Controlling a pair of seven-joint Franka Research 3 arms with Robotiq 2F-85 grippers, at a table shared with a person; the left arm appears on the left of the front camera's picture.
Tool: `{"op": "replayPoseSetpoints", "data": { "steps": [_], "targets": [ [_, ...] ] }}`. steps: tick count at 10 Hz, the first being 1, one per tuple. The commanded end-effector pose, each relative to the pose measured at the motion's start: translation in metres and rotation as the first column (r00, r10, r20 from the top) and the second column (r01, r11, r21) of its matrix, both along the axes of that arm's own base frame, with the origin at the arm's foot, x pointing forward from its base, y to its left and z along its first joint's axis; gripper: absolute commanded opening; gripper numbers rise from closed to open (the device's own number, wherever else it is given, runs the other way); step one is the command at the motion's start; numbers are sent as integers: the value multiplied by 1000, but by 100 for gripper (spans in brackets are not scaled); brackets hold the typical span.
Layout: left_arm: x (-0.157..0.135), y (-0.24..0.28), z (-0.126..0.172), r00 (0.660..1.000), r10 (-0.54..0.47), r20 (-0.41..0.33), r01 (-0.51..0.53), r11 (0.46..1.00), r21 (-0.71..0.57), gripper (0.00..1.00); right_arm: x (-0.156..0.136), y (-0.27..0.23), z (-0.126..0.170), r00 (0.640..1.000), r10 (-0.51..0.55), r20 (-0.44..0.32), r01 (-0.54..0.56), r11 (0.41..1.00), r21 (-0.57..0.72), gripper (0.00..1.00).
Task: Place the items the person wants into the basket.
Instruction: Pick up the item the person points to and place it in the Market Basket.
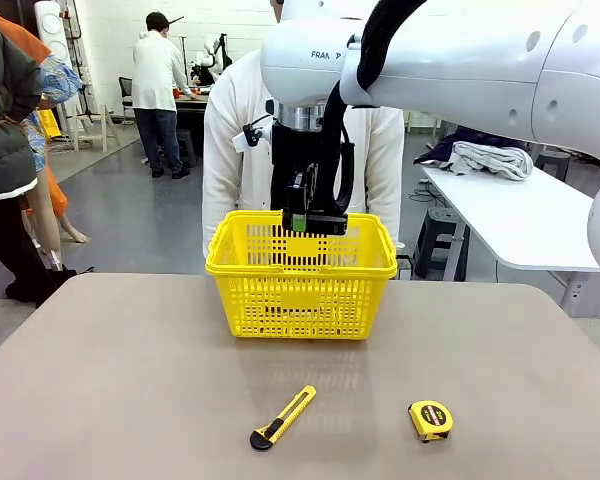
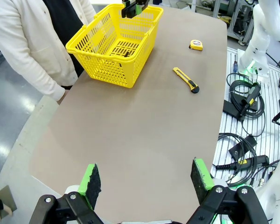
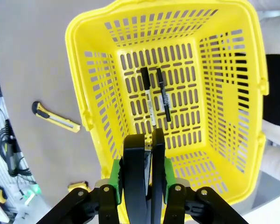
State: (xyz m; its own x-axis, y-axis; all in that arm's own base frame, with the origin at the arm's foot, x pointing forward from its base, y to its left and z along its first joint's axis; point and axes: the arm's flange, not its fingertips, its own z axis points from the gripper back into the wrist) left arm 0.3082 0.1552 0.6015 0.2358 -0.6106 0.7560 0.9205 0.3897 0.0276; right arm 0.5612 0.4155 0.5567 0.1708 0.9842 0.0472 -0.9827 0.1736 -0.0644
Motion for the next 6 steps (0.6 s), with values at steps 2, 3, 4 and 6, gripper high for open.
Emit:
{"op": "replayPoseSetpoints", "data": {
  "steps": [2, 3, 4, 6],
  "targets": [
    [-1, 1, 0, 1000, -14, 16, 14, 1000, -10, 100, 31, 5, -28, 996, 80, 35, -81, 996, 43, 41],
    [-1, 1, 0, 1000, -14, 16, 14, 1000, -10, 100, 40, 5, -36, 996, 83, 18, -84, 995, 57, 41],
    [-1, 1, 0, 1000, -14, 16, 14, 1000, -10, 100, 48, 6, -46, 996, 85, -13, -84, 995, 56, 41],
    [-1, 1, 0, 1000, -14, 16, 14, 1000, -10, 100, 59, 12, -67, 992, 122, -44, -120, 992, 46, 41]
  ]
}}
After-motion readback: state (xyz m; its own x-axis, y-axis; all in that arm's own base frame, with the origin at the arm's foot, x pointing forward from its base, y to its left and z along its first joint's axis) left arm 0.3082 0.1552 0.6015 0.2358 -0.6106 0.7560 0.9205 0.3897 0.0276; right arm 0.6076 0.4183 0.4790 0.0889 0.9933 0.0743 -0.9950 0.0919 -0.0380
